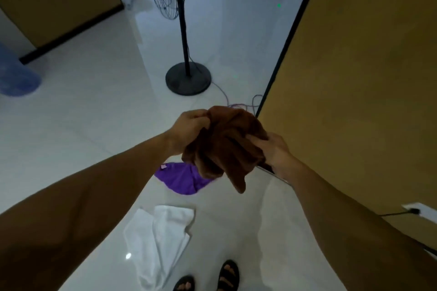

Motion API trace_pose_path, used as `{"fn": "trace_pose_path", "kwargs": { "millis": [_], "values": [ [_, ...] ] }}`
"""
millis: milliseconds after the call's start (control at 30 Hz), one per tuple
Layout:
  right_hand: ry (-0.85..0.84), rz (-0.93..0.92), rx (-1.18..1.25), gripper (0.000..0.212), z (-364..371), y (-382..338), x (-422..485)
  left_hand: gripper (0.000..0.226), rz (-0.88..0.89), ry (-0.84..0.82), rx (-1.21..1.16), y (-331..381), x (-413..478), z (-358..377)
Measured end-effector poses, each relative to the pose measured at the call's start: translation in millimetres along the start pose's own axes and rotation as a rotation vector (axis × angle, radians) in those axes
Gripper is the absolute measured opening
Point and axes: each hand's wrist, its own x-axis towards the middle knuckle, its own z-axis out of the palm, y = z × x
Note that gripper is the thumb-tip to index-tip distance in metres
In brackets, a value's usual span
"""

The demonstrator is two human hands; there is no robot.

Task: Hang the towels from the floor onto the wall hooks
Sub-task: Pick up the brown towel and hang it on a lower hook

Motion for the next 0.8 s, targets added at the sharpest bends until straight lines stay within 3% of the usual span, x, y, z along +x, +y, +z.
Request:
{"fn": "trace_pose_path", "kwargs": {
  "millis": [133,333,567,633,800],
  "values": [
    [0.110,-0.084,0.245,0.017,-16.7,-47.8,-48.8,0.036,0.156,0.043,0.361,33.9,-8.8,6.0],
    [0.266,-0.264,0.063,0.031,-50.2,-97.5,-127.9,0.022,0.153,-0.081,0.707,77.5,-39.2,-4.3],
    [0.445,-0.261,0.239,0.022,-81.1,-124.4,-212.8,0.016,0.243,-0.083,1.137,133.3,-79.9,-11.2],
    [0.443,-0.254,0.236,0.029,-82.6,-128.5,-235.5,0.015,0.298,0.008,1.154,145.2,-88.1,-6.0],
    [0.492,-0.266,0.268,0.034,-100.6,-131.1,-283.5,0.015,0.338,0.109,0.808,155.0,-99.8,23.9]
  ]
}}
